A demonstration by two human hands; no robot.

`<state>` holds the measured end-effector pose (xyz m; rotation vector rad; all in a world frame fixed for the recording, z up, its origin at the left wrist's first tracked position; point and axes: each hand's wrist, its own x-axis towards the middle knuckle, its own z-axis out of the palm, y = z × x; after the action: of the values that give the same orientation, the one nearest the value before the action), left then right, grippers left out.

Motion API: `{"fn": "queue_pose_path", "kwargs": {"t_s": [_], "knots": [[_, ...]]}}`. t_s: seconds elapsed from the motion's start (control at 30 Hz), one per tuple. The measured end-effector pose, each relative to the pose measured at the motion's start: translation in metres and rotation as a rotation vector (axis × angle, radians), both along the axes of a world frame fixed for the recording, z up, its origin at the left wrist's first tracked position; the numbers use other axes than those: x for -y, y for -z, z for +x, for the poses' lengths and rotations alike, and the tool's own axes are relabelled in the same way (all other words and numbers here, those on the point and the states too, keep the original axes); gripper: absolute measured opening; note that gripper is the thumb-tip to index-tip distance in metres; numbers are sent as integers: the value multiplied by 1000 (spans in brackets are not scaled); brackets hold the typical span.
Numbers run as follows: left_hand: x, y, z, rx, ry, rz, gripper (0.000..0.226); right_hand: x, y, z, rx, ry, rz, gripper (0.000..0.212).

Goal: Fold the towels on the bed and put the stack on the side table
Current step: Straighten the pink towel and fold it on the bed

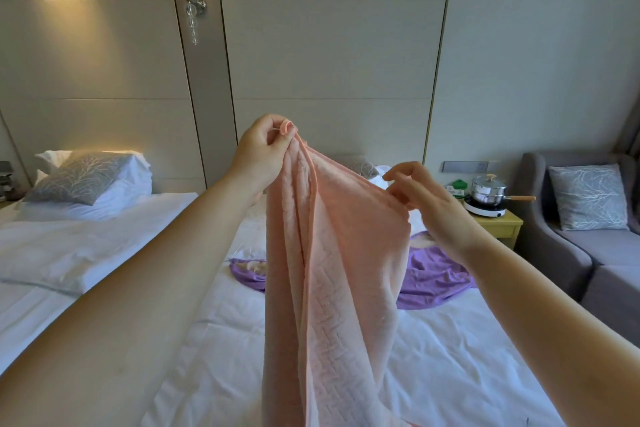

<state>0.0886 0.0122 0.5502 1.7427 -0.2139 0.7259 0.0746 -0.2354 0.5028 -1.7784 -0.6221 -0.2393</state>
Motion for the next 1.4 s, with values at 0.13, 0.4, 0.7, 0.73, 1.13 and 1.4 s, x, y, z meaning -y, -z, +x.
{"fn": "queue_pose_path", "kwargs": {"t_s": [0.13, 0.4, 0.7, 0.73, 1.13, 1.4], "knots": [[-2, 3, 5, 8, -31, -41, 14, 17, -3, 2, -132, 52, -321, 24], [-2, -2, 19, 27, -150, -46, 7, 20, 4, 8, 420, 721, -381, 18], [22, 2, 13, -16, -65, -12, 8, -24, 55, -4, 192, 244, -578, 33], [24, 0, 12, -9, -61, -7, 8, -30, 57, -5, 166, 224, -545, 29], [1, -10, 10, 33, -119, -83, 13, -57, 72, 0, 132, 343, -709, 22], [-54, 14, 21, 9, -348, -80, 8, -5, 25, -1, -15, 111, -82, 16]]}}
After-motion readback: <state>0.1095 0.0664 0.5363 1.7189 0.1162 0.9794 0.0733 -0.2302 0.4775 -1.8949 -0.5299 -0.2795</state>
